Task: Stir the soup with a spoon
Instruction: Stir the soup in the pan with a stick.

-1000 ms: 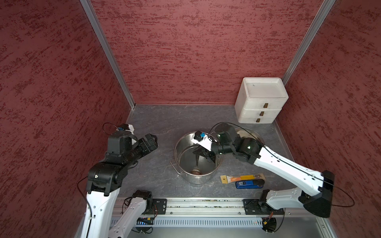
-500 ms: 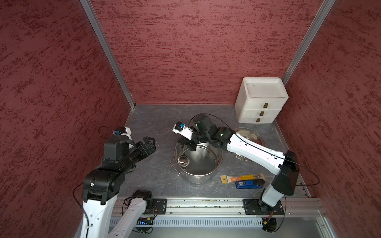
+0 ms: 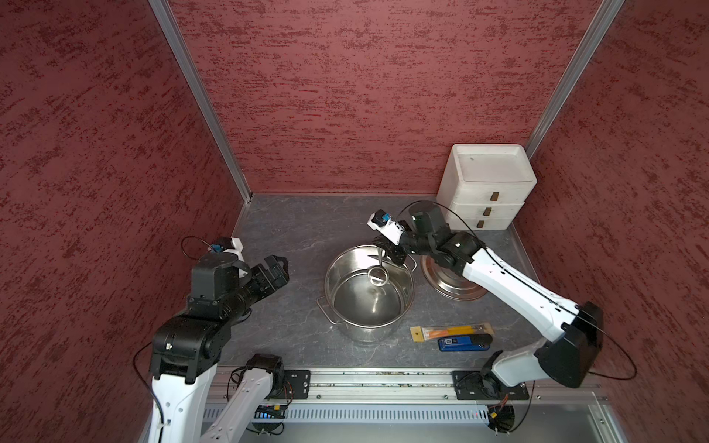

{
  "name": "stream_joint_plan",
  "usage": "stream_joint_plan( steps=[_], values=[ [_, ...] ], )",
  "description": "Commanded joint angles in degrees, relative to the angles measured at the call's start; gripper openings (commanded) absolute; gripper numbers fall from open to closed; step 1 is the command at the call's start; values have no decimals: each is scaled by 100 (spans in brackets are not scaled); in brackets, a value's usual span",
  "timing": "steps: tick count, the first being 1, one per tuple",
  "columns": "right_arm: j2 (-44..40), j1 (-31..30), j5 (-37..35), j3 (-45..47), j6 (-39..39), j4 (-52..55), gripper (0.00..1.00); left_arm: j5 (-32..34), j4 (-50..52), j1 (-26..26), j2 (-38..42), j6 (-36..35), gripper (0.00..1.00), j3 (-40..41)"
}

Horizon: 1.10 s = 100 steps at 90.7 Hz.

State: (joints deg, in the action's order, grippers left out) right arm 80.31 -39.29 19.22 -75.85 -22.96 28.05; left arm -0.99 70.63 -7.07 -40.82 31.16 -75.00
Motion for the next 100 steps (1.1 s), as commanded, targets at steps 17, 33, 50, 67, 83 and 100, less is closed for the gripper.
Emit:
stream_joint_plan(
  steps=[17,33,50,67,83,100],
  values=[
    [-1447,-19,141,928,225,658,0,-27,-247,26,-155,-66,100,-54],
    [-1843,-300,572,1129,521,697,0,-129,-458,28,-250,-49,100,2],
    [-1576,-951,703,948,780,401,0,-233,-574,22,-341,-14,100,18],
    [-740,-1527,878,518,764,-175,0,-221,-551,27,-260,59,100,83],
    [263,-1617,987,-371,531,-493,0,-199,-502,27,-131,134,100,120],
    [1448,-1509,775,-1472,212,-372,0,-151,-365,22,-48,149,100,62]
  ],
)
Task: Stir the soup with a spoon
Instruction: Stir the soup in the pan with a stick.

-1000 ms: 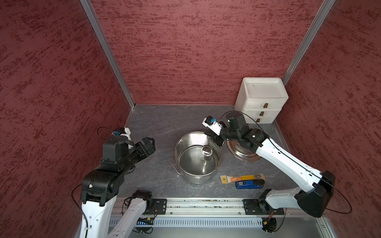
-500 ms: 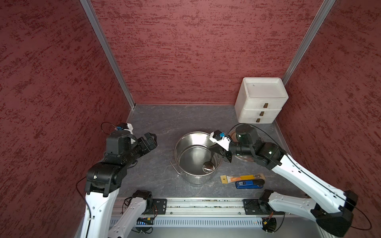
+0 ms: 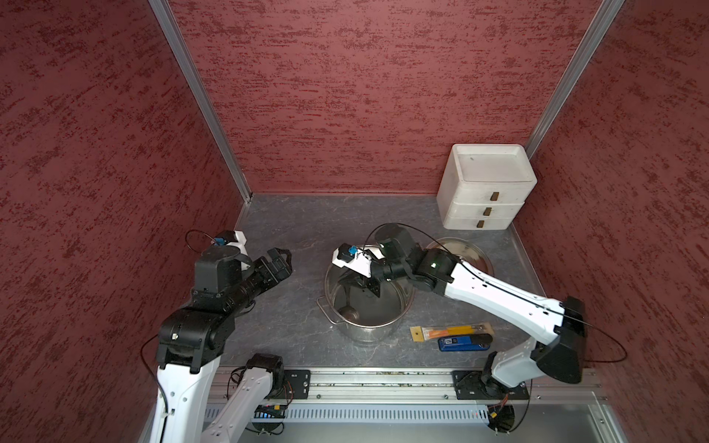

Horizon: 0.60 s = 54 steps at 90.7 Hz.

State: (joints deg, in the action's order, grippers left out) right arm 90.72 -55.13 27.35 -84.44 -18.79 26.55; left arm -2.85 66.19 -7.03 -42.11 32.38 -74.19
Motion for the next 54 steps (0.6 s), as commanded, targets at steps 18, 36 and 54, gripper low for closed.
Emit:
stream_joint_plan(
  steps=[18,36,54],
  values=[
    [796,519,-351,-962,-402,-111,0,140,295,25,175,-6,100,-133],
    [417,1058,-586,-678,-351,95,0,250,383,22,251,-43,100,-157],
    [-488,1445,-728,168,-388,391,0,212,285,26,160,-105,100,-148]
  ],
)
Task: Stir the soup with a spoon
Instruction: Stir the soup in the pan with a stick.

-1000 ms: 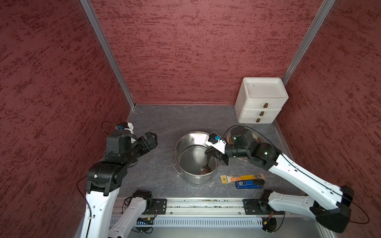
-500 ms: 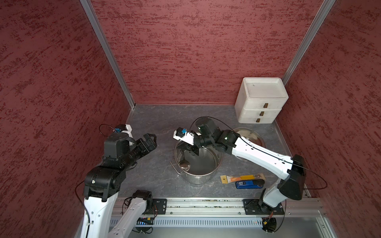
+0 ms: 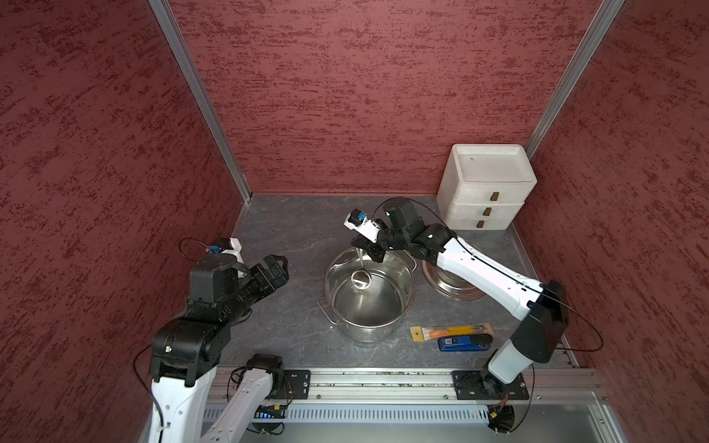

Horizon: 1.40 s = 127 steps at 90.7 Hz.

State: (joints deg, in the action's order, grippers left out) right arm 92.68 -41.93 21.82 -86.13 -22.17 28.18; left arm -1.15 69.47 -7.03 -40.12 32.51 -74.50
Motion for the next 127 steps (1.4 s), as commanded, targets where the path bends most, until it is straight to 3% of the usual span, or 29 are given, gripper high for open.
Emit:
stream_joint_plan(
  steps=[1,16,32,53,87,127],
  values=[
    [-749,137,-194,392,-50,256,0,38,-50,21,-48,-120,100,-118],
    [-1766,240,-314,1253,-16,520,0,-27,-162,24,-155,-157,100,-71],
    [-2619,217,116,1877,220,705,0,-144,-352,23,-257,-160,100,12],
    [-2954,-225,491,2084,651,523,0,-254,-494,22,-448,-219,100,-3],
    [-1901,-1240,683,1299,824,55,0,-117,-376,18,-323,-230,100,10],
    [310,-1306,329,-679,288,-151,0,-22,-200,19,-135,-90,100,6]
  ],
)
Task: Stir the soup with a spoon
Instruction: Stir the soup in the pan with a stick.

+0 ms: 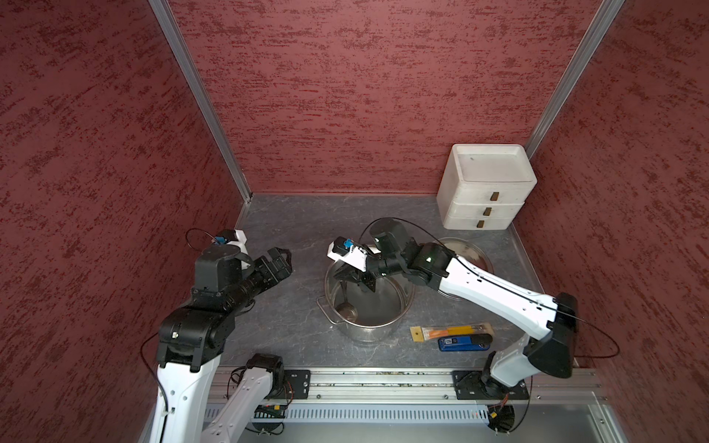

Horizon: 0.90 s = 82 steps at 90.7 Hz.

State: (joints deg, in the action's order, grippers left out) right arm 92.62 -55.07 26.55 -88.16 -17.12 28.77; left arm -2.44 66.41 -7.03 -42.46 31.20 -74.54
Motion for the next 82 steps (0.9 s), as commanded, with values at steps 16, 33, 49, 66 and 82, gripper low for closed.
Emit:
stream_joint_plan(
  steps=[16,33,49,66,82],
  values=[
    [745,330,-355,-893,-355,-318,0,74,216,21,132,64,100,-38],
    [743,821,-463,-959,-463,-303,0,16,323,18,133,62,100,-86],
    [274,1329,-476,-485,-467,-297,0,32,377,26,174,56,100,-87],
    [-480,1806,-368,347,-496,-233,0,-1,320,24,160,24,100,-44],
    [-1305,2031,-419,1046,-561,108,0,-53,185,23,112,-87,100,7]
  ],
)
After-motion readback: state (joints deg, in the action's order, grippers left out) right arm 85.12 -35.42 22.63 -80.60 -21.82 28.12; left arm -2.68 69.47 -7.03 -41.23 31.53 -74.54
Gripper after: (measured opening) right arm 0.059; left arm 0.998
